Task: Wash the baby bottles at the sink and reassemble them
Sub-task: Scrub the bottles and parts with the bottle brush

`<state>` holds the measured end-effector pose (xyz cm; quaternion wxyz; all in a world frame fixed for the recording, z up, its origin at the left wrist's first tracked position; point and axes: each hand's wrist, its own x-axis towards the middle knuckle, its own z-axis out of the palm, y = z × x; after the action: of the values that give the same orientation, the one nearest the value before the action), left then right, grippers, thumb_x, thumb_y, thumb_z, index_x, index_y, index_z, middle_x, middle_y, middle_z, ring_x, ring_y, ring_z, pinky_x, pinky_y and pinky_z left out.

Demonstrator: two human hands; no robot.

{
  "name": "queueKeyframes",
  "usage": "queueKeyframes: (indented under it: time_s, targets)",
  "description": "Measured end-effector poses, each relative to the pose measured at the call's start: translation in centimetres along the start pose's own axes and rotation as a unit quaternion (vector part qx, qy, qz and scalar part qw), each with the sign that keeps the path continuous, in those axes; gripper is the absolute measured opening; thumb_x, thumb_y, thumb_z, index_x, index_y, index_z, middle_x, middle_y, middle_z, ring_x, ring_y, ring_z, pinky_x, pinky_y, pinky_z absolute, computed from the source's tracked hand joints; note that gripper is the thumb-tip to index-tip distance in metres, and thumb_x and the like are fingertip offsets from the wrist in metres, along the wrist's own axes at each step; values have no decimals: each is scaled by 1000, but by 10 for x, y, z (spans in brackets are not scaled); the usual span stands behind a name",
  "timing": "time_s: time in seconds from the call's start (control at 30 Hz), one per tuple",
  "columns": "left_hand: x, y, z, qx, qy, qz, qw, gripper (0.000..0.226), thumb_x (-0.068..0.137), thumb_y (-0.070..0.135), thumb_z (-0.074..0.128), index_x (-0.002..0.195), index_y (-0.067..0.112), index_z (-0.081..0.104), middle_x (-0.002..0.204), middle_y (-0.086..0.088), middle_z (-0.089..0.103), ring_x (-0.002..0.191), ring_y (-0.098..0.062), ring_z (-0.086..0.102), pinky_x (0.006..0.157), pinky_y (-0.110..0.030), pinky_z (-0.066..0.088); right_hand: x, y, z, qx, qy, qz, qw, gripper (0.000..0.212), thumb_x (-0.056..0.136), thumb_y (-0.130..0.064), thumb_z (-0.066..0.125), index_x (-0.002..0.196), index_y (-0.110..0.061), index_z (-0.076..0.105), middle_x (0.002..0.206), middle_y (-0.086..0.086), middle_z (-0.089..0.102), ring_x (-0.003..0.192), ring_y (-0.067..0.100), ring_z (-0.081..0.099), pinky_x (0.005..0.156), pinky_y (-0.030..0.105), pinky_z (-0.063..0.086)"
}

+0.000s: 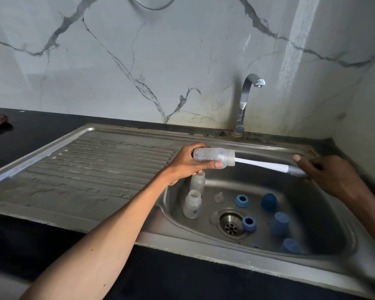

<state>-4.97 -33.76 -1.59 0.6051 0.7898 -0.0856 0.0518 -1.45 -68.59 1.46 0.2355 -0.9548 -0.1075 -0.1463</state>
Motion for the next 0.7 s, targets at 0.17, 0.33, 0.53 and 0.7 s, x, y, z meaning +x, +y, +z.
queueKeyframes:
  time_s: [0.17,0.33,0.53,0.7]
  targets:
    - [-2,4,-1,13,10,-10,1000,34,81,40,82,98,14,71,62,8,64,50,-12,46,43,-19,38,-5,-1,-7,140,-30,-71,987,31,84,-34,67,62,-18,54,54,-12,58,50,0,51,49,9,38]
    - [-3,5,1,2,6,-19,1000,45,74,52,83,97,15,73,68,-4,62,50,-14,44,41,-22,36,-3,10,-14,87,-70,-76,991,37,84,-60,50,74,-27,64,65,-13,66,64,10,62,63,32,47]
    - [-3,2,-8,-1,12,-34,999,56,71,57,81,103,12,73,66,2,62,50,-11,46,41,-21,34,-1,8,-13,25,-133,-77,988,36,80,-71,54,82,-38,67,78,-15,70,82,6,65,73,32,46]
    - [-4,1,-9,-26,9,-29,999,58,75,68,68,102,17,69,83,-10,69,55,-15,47,42,-21,36,3,14,-12,-18,-120,-55,991,45,75,-73,57,89,-33,71,90,-10,74,84,7,63,76,30,44]
